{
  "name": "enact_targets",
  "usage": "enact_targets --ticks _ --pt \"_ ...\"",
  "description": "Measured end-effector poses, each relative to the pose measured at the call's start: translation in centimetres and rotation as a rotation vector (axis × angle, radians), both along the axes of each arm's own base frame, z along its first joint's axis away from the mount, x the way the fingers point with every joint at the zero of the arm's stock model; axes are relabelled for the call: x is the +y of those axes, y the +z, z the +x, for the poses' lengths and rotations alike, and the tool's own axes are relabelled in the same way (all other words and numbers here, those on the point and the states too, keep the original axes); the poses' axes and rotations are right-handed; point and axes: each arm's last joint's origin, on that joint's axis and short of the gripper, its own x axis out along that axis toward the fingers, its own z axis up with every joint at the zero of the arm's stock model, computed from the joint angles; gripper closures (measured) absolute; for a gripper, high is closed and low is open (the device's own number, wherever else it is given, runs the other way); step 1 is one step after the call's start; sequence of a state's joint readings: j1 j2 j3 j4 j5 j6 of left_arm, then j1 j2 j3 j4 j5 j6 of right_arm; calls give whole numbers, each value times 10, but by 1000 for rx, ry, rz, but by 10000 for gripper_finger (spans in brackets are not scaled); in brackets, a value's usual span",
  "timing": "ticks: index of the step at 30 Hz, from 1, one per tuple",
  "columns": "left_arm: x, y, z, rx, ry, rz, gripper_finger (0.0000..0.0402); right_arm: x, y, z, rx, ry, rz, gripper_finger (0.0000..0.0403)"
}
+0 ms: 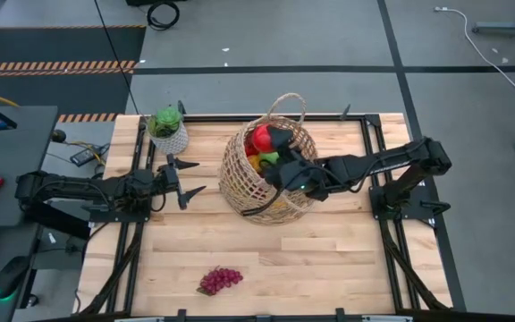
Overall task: Build produce basket
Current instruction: Put the red apple into the brown basket
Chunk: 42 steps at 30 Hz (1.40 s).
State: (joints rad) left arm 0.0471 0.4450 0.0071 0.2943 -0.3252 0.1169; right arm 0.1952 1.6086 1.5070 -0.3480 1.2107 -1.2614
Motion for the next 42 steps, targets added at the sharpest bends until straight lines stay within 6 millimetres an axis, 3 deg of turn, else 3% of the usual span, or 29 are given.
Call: enact_targets --ticks 5,14,20,27,34,42 --pt "0 0 0 0 0 0 11 -12 15 -15 -170 16 143 43" --pt "0 0 0 0 0 0 11 -33 48 -56 -510 175 612 42" --pt "0 0 0 0 0 0 11 -41 60 -75 -578 332 940 42" --pt "0 0 0 0 0 0 11 -46 67 -86 -580 438 1146 42" --pt "0 0 0 -1 0 0 11 -54 68 -90 -646 414 1375 42" --pt "0 0 0 0 0 0 11 -74 69 -93 -871 198 1571 42"
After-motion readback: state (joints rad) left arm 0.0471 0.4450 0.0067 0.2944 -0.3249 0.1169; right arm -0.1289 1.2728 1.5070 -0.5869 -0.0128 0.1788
